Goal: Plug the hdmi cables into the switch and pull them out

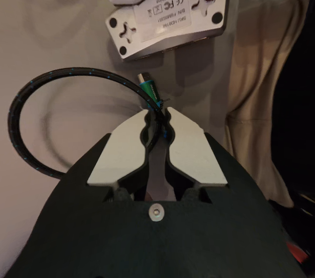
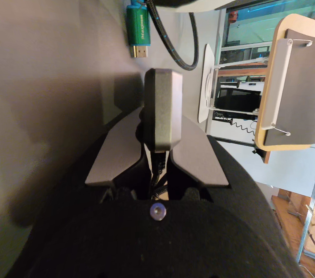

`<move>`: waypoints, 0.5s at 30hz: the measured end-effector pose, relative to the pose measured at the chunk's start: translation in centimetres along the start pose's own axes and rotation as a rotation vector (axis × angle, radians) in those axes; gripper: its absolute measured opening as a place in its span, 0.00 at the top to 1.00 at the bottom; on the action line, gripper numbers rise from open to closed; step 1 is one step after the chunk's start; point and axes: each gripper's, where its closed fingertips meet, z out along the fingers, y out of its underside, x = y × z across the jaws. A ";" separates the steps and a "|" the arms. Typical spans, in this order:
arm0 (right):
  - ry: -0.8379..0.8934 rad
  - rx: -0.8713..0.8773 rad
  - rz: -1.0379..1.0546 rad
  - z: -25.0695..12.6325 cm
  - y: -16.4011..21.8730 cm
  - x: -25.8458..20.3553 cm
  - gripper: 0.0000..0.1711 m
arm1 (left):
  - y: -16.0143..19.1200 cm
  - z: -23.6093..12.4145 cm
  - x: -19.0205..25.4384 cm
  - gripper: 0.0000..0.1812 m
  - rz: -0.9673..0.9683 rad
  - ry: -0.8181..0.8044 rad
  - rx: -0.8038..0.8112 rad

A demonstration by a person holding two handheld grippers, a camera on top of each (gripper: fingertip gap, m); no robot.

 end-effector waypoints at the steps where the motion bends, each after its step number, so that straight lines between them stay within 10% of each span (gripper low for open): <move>1: -0.001 0.002 0.000 0.0 0.0 -0.1 0.87 | -0.1 -0.2 -0.3 0.89 -0.010 -0.040 0.023; 8: -0.005 0.005 0.022 -0.2 0.0 -0.1 0.87 | -0.4 0.2 -0.6 0.80 0.072 -0.352 0.037; 15: 0.007 0.020 0.046 -0.2 -0.1 0.3 0.87 | -0.8 1.4 -2.1 0.92 0.103 -0.535 0.029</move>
